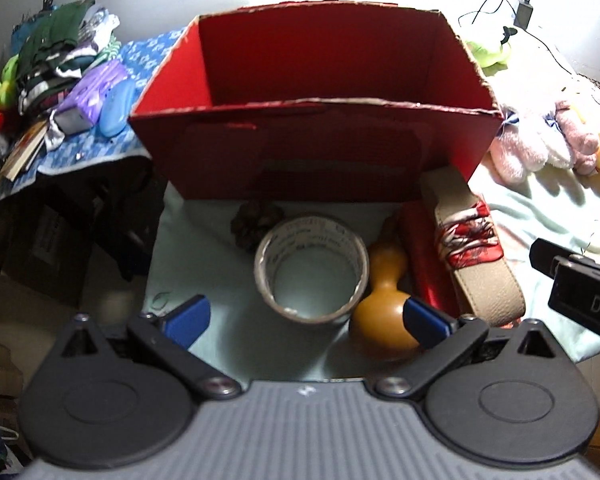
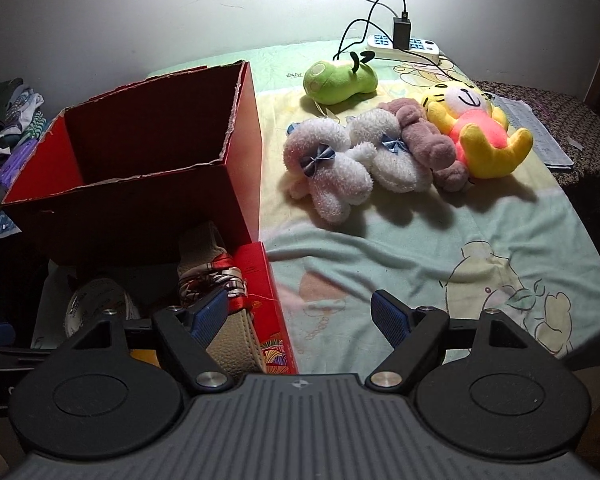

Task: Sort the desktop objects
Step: 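Move the right gripper toward the beige leather strap beside the red box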

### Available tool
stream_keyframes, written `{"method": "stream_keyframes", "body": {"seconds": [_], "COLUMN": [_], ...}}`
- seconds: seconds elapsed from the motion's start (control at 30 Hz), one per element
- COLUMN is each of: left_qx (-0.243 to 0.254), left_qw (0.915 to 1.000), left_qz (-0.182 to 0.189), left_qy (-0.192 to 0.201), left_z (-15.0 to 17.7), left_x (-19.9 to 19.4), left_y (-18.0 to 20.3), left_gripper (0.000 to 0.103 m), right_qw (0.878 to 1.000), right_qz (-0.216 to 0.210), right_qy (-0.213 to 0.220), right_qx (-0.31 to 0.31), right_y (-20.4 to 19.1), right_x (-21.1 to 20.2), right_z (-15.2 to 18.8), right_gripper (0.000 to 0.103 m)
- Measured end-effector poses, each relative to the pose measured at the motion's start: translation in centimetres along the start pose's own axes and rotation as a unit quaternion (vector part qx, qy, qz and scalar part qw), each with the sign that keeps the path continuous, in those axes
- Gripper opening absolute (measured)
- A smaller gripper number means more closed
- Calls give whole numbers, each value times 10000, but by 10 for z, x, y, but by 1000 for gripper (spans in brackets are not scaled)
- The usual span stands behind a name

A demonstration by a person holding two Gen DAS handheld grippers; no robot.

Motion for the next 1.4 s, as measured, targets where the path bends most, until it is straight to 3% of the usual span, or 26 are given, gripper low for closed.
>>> {"method": "stream_keyframes", "body": {"seconds": [0.63, 1.4], "left_qx": [226, 1045], "left_qw": [9972, 9849], "left_qz": [359, 797], "left_qy": [-623, -1128], "left_z": [23, 43], "left_x": [15, 27], "left_y": [5, 58], "left_gripper": [102, 102], "right_qw": [9994, 9973], "right_qz": [-54, 322], "right_qy": [-348, -547], "right_qx": [-75, 356], "right_y": [-1, 39], "right_x": [4, 7], "right_z": [15, 26], "right_gripper": [80, 80]}}
Point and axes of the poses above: each gripper's, at about its wrist camera, not at the fingertips, and x roughly the way its jaws point, y to its right, z to its underside, the point moved 10 cm from there along x, roughly the way its jaws point, and after that the axes turned 1 degree about z, right-handed, at the moved point
